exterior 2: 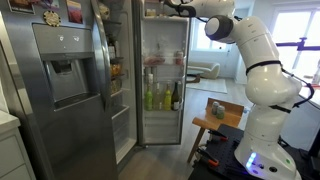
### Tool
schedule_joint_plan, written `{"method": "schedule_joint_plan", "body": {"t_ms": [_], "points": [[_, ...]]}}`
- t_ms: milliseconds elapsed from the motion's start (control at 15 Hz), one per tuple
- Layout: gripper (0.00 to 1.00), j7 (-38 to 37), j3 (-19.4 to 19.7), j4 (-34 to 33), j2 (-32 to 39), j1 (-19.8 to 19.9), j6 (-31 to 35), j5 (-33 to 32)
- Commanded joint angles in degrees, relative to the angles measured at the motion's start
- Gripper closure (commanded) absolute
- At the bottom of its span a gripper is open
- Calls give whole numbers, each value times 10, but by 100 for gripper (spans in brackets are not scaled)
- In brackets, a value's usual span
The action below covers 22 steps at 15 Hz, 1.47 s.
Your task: Close the cover on the topmost shelf of the fridge door
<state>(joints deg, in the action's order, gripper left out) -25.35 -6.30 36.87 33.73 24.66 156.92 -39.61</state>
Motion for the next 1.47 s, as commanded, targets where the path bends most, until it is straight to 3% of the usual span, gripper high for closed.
{"method": "schedule_joint_plan", "body": {"t_ms": [0, 800, 1400], "points": [[99, 72, -40, -7, -8, 10, -82, 50], [99, 143, -79, -50, -6, 7, -323, 103], [99, 301, -148, -66, -22, 16, -528, 215]]}}
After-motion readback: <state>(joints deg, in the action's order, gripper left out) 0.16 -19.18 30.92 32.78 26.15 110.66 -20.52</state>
